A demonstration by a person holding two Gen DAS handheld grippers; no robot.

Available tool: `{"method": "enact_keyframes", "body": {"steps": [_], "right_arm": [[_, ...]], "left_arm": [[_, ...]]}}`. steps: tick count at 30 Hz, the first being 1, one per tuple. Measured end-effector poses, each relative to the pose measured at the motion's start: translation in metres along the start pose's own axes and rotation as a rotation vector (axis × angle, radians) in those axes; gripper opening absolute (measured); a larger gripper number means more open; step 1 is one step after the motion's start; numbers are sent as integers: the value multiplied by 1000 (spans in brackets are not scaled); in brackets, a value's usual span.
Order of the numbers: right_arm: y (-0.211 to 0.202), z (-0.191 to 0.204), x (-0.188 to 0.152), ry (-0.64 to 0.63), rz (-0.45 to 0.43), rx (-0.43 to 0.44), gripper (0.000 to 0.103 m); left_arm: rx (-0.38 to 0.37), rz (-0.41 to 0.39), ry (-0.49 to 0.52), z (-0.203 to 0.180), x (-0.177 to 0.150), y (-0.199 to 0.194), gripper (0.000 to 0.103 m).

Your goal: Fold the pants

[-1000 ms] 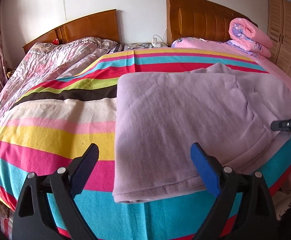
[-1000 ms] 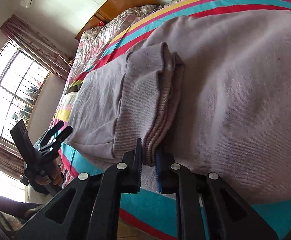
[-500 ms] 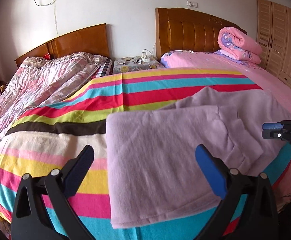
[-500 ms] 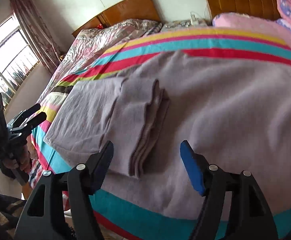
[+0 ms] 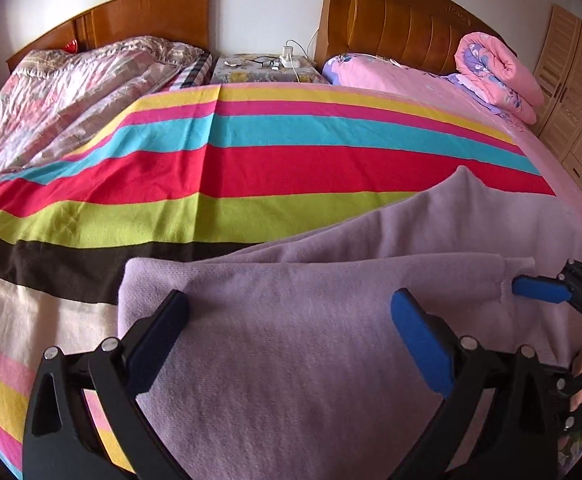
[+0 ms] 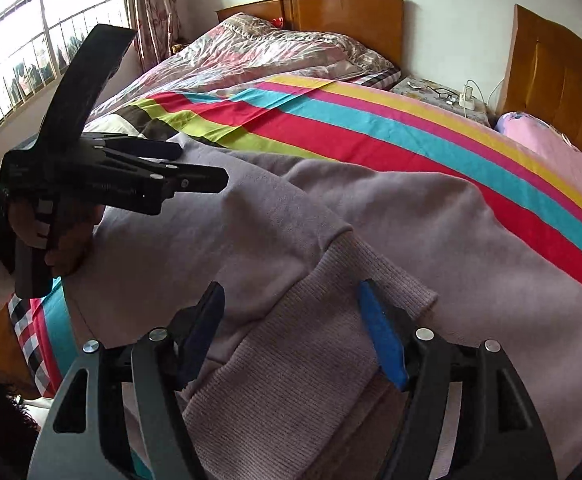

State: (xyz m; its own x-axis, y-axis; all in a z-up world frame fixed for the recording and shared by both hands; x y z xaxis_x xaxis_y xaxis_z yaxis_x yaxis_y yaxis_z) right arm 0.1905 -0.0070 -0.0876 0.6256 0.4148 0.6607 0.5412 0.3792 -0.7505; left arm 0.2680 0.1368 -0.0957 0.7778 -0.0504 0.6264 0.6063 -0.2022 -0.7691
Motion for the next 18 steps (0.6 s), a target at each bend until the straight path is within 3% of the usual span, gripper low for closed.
{"method": "enact_keyframes", "body": {"steps": [3,6,9,18], "right_arm": [[-8,1,1,1,-22,22,69],[11,-2,-11,2,40,12,72],[8,2,-7,-19,23,-11,74],[-22,3,-17,27,-9,-17,78]], "left_arm": [[94,-52,49,-8,1,-11,102],[144,-66,63,-10,-1,-10,102],[168,-42,35,-3,-4,-2,102],[174,-110,36,-7,-6,-31,102]]}}
Point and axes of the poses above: each gripper's, at about its wrist camera, not at the fingertips, and y roughly the way its jaws point, z to its left, x to its top, the point moved 5 cm from there along y, roughly the way its jaws point, and after that the axes turned 5 degrees about -x, right-handed, at the moved point
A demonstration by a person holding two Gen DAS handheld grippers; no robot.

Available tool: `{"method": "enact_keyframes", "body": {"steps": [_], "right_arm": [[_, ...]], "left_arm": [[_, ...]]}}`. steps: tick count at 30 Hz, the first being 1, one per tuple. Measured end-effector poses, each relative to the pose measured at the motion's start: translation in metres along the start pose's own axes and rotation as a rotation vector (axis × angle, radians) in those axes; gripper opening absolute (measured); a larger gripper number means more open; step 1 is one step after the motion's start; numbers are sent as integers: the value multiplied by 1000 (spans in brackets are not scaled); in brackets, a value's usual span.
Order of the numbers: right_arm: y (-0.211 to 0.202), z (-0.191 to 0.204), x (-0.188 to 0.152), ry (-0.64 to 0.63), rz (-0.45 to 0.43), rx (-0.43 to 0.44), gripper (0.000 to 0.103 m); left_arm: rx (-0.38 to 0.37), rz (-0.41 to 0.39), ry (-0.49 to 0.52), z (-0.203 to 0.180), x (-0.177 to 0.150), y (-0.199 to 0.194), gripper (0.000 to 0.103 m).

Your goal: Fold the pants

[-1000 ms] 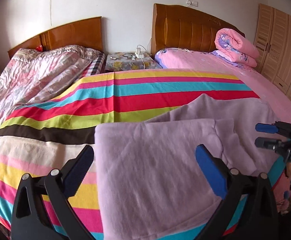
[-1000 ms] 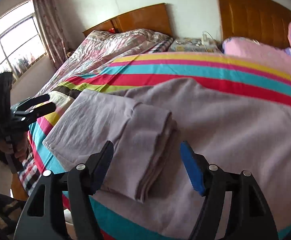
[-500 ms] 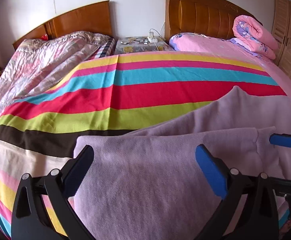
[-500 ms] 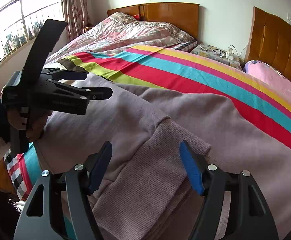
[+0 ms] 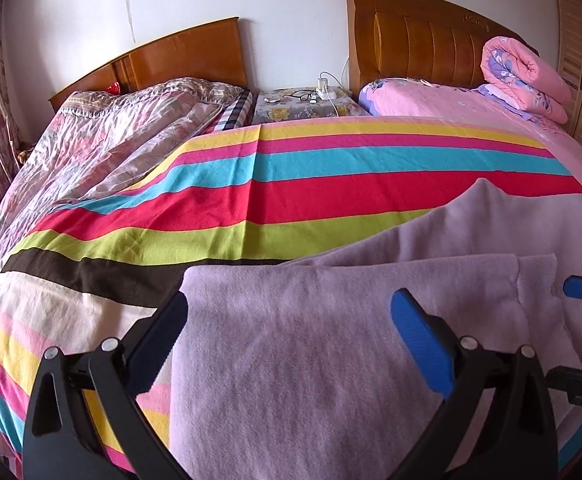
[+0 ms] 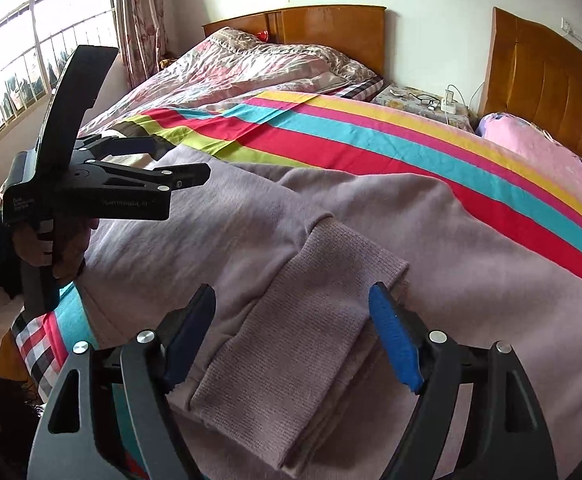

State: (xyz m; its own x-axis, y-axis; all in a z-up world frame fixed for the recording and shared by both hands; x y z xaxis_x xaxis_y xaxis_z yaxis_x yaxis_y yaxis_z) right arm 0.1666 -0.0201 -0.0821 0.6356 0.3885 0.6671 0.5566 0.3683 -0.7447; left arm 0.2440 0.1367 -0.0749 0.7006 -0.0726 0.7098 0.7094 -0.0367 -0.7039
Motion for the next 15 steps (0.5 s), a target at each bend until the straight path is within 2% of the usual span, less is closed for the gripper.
{"method": "enact_keyframes", "body": {"steps": [5,11,15], "right_arm": [[6,2,-16,11,42,-15,79],[-18,-20,-25,78,-2,-62,82],[-31,-43,-41,135,-6,-109,85]], "left_arm": [[3,7,-11,-1,-8,-6,102],[20,4,-15,-2,-24,-27,102],[27,20,-14,-5,-46,-38,102]]}}
Point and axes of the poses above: each gripper's, at about its wrist camera, not at the fingertips, and y roughly the way its jaws point, z to its left, x to its top, the point moved 5 cm from there along y, roughly the way its jaws point, and after that the axes turned 5 degrees about -x, right-handed, at the moved point
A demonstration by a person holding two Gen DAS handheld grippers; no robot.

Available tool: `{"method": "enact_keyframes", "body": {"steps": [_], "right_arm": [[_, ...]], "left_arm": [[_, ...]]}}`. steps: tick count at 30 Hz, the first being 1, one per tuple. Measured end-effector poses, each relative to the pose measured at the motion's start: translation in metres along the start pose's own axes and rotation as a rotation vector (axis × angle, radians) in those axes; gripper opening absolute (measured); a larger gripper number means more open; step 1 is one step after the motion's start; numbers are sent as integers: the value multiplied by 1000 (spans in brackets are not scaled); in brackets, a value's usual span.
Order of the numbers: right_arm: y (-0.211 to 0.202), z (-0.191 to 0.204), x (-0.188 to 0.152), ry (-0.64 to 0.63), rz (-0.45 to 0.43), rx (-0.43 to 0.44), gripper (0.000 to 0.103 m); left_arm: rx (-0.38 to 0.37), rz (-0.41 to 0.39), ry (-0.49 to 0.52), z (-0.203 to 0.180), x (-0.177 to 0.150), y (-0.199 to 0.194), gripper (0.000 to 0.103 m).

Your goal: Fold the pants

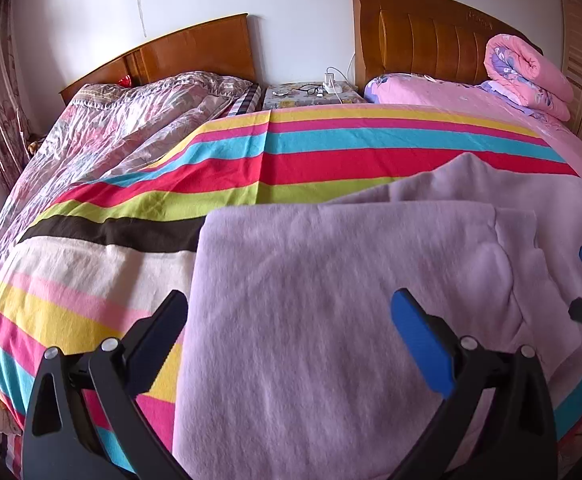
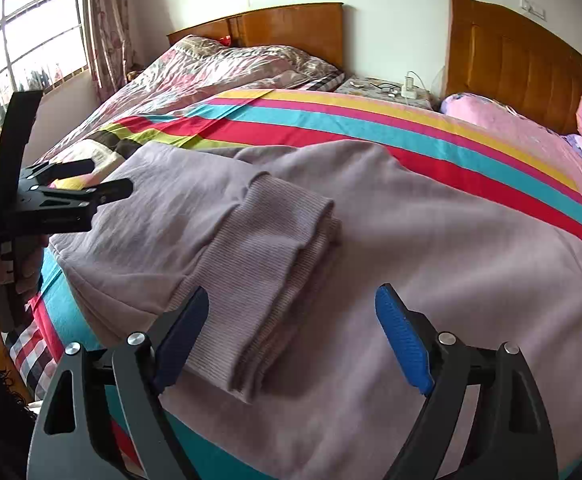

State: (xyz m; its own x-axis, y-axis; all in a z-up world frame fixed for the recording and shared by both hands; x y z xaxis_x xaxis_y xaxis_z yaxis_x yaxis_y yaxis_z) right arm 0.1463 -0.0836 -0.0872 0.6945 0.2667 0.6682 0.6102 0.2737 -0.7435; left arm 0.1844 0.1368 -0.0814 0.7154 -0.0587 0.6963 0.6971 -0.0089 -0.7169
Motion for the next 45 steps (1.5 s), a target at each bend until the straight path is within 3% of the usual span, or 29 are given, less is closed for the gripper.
{"method": "enact_keyframes", "body": {"steps": [4,7,21,24,27,30,33,35,39,42,45], "right_arm": [[0,-24,-21,24,30,-73,87],[2,-45,-39,55,58,-116,88],[-17,-65,-59,53,34,-81,88],[-32,-72,-55,62,29,-63,88],[-49,-91,-46,74,-33,-112,88],[-56,-121,-42,133,-73,-233,88],[-51,-144,-47,223,-40,-238,88],[-47,-150,-49,207,-16,-261,88],[-34,-160,-42,172,28,-242,88],[-20,-164,-31,56,70,-281,88],[-4,-167,-20,-10,108,-225,88]], "left_arm": [[21,56,-7,2,-24,9,102],[13,46,-23,4,-33,11,102],[17,48,-33,6,-33,11,102],[43,-14,-91,10,-20,-14,100],[-45,-92,8,-28,23,-37,101],[-165,-104,198,-109,66,-31,101],[-345,-49,348,-203,86,-1,101],[-417,-15,426,-255,93,25,101],[-456,95,393,-304,101,87,101],[-424,135,333,-307,98,118,101],[-360,167,302,-300,92,141,102]]}}
Point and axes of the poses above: each gripper's, at about its wrist camera, not at the fingertips, and y roughly the way its jaws point, z to its left, x to its top, the point moved 5 cm from there along y, roughly the way its jaws point, and after that the axes turned 5 degrees about -x, right-handed, at the moved point
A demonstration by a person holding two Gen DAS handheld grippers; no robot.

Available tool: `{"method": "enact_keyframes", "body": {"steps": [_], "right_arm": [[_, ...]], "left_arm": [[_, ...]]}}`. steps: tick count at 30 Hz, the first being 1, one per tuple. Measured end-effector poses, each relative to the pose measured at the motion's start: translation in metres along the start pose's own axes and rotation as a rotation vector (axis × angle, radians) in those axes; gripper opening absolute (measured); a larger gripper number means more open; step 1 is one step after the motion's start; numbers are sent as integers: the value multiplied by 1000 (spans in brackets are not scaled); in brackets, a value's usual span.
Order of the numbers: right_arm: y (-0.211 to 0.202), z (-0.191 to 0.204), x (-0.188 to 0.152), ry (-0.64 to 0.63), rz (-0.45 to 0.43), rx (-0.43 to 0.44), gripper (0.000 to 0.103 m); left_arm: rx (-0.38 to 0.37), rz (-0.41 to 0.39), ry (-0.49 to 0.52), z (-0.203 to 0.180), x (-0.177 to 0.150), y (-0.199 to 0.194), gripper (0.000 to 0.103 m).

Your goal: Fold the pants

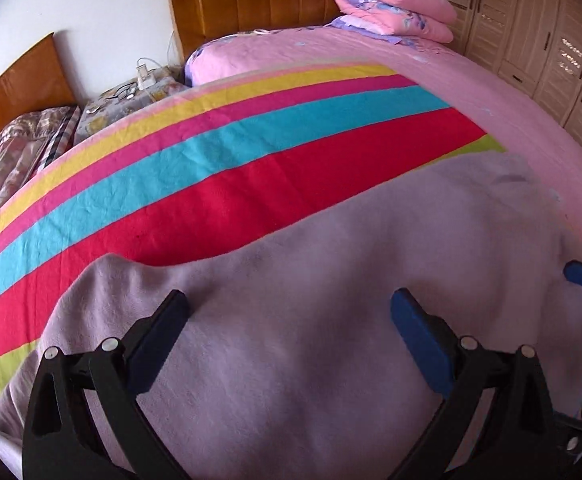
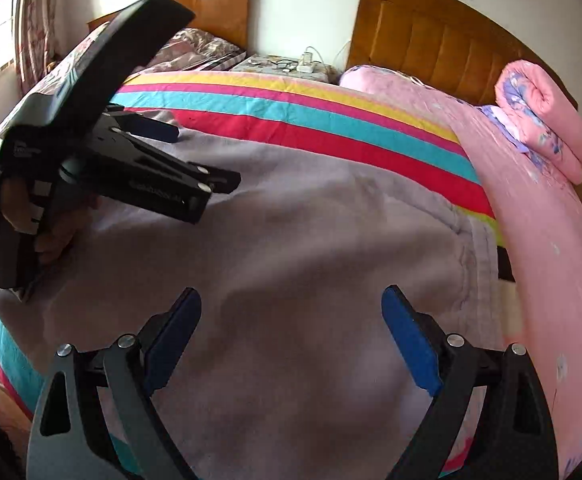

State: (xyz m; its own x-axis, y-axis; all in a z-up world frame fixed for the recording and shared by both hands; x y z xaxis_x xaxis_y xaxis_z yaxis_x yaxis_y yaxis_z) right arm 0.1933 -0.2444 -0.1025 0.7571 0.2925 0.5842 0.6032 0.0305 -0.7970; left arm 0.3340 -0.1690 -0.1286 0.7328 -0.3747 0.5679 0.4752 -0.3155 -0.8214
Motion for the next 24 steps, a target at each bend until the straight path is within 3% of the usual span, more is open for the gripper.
{"method": "enact_keyframes", "body": {"steps": [2,4,9,14,18,20,22,24], "right_arm": [[20,-5,-3,-21,82,30,89],[22,-15,-7,24,99,110,91],[3,-23,-35,2,95,155,91],[-9,-19,-35,-16,72,138,91],[-22,-25,-12,39,-17,92,91],[-14,-33,-11,51,8,52,91],[6,-41,-28,45,107,-10,91],[2,-40,-37,11,62,-3,91]], "left_arm": [[39,-2,-36,6,5,4,102],[47,-10,-57,10,6,6,102],[57,-21,-62,15,8,7,102],[59,-25,-64,14,8,6,102],[60,-25,-63,14,8,6,102],[59,-25,-63,14,8,6,102],[59,-25,-63,15,8,7,102],[59,-25,-63,14,8,6,102]]}}
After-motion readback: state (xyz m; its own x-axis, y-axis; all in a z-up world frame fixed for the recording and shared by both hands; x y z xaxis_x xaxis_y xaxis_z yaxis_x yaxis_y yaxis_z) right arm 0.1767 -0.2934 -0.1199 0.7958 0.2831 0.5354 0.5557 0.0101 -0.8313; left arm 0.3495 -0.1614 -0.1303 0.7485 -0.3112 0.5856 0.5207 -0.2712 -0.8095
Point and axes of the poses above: each gripper's, at about its wrist camera, not at the fingertips, and y roughly the way its jaws point, z to its left, x to its top, the point moved 5 cm from there along y, roughly the way its jaws point, and after that the axes turned 5 degrees about -x, right-handed, at the moved point
